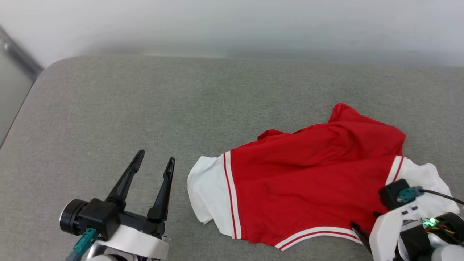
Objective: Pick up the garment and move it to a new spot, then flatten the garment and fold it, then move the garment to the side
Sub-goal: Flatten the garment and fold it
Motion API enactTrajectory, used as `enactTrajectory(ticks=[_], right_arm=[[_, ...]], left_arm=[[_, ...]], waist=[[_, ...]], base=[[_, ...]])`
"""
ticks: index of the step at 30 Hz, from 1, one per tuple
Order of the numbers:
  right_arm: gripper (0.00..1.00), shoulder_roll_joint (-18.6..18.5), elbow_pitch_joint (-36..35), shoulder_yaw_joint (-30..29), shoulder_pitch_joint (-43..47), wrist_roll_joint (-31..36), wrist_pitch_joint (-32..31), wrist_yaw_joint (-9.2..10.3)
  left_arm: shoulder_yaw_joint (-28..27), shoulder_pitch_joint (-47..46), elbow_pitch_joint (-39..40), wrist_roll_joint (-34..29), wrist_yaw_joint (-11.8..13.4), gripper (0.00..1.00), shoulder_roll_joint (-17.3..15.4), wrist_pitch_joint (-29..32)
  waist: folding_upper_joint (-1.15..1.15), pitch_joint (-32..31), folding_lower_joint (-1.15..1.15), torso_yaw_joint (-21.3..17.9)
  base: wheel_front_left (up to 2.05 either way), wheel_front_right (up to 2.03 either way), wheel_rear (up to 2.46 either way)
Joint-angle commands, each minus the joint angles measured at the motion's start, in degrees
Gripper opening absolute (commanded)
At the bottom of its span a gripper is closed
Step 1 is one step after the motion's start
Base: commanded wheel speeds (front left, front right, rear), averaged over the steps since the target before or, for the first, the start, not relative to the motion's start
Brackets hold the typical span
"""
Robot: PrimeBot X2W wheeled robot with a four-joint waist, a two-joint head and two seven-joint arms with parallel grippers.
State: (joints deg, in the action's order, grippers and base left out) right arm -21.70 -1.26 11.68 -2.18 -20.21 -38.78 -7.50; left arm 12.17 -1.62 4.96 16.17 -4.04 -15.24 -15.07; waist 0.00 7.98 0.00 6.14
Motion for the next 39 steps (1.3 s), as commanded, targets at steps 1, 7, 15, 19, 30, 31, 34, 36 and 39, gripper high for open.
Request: enactTrajectory(ticks=[1,7,15,19,30,31,34,36,39], right_arm=[[1.0,-0.37,0.67,0.34,-1.56,0.19,-0.81,0.03],[1.0,-1.38,9.31,1.78,-4.89,1.33,-5.53,0.05],[0.0,-3.4,16.42,-1.01,-2.43,0.17,-6.27,0.15],[0.0,-4.54,16.36,-3.61,-0.13,-0.38,-5.94,0.15],[1.0,-3.04,6.84,-6.01,0.67,-5.05,4.67,0.03],[1.0,-2.82,5.43,-6.55,0.73,-5.46,6.83,0.03],[1.0,-2.0,1.73,-8.86,1.6,-6.16,13.75,0.03],[1.0,-1.49,-0.66,-10.47,2.19,-5.81,18.67,0.03],[1.0,-0.13,-3.07,-13.46,3.22,-4.31,25.98,0.03]], left_arm=[[-0.05,-0.65,-0.36,-0.52,-0.42,1.0,0.39,-0.14],[0.68,-1.77,-2.77,-0.52,-1.92,1.0,1.28,-0.14],[0.88,-1.7,-4.96,-0.66,-2.48,1.0,1.72,-0.14],[0.52,-0.96,-5.9,-0.39,-2.73,1.0,1.86,-0.15],[0.73,0.52,-8.08,1.38,-3.04,1.0,1.35,-0.15],[0.67,0.92,-8.03,2.04,-3.06,1.0,1.53,-0.15],[0.63,1.94,-7.67,3.4,-3.11,1.0,1.61,0.31],[0.75,2.52,-7.15,4.54,-3.12,1.0,1.75,1.53],[1.54,3.69,-6.31,6.06,-3.16,1.0,1.32,5.54]], waist=[[0.0,0.63,0.0,0.74],[0.0,2.25,0.0,3.41],[0.0,2.3,0.0,3.93],[0.0,1.54,0.0,3.19],[0.0,-0.68,0.0,-0.37],[0.0,-0.93,0.0,-0.78],[0.0,-1.59,0.0,-1.98],[0.0,-1.79,0.0,-2.67],[0.0,-1.75,0.0,-3.52]], base=[[0.0,0.0,0.0],[0.0,0.0,0.0],[0.0,0.0,0.0],[0.0,0.0,0.0],[0.0,0.0,0.0],[0.0,0.0,0.0],[0.0,0.0,0.0],[0.0,0.0,0.0],[0.0,0.0,0.0]])
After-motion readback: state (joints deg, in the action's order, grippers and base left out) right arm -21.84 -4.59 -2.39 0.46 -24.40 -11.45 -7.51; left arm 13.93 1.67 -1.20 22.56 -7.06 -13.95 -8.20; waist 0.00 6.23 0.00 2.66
